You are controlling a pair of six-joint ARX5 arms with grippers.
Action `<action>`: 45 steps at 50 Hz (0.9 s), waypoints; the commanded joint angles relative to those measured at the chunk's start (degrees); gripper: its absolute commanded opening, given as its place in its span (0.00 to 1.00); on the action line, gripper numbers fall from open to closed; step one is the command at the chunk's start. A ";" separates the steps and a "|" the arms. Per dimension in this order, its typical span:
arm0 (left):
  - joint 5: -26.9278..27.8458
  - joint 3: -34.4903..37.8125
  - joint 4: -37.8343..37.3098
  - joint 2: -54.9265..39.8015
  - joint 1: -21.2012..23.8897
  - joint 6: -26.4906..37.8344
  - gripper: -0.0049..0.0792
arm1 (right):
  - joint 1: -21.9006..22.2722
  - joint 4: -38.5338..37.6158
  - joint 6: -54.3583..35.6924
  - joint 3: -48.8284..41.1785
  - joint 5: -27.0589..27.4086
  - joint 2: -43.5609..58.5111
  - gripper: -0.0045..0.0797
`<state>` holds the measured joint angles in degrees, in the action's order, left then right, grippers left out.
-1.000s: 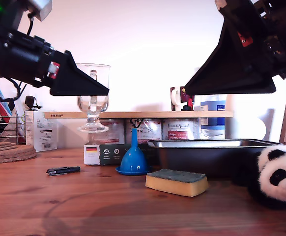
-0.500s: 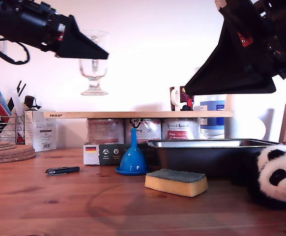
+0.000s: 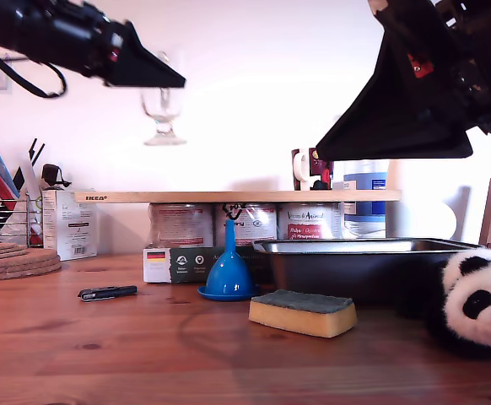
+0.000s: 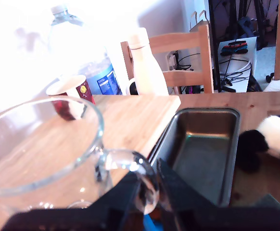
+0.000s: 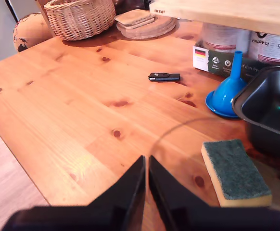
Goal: Pick up the glass cup and place it on the shelf at the back
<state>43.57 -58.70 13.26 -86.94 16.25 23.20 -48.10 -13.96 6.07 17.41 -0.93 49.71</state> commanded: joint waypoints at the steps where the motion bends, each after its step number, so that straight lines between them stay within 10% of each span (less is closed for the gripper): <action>1: 1.07 -2.84 0.76 -2.14 -0.63 0.81 0.03 | -0.26 -0.72 -0.09 0.07 0.07 0.26 0.04; 45: 7.67 -37.68 -13.46 -28.48 -4.79 -2.71 0.03 | -0.22 -2.95 -0.31 0.07 1.79 0.26 0.04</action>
<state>50.00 -94.45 -1.28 -114.50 11.79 21.19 -48.10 -16.29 5.98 17.41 0.67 49.71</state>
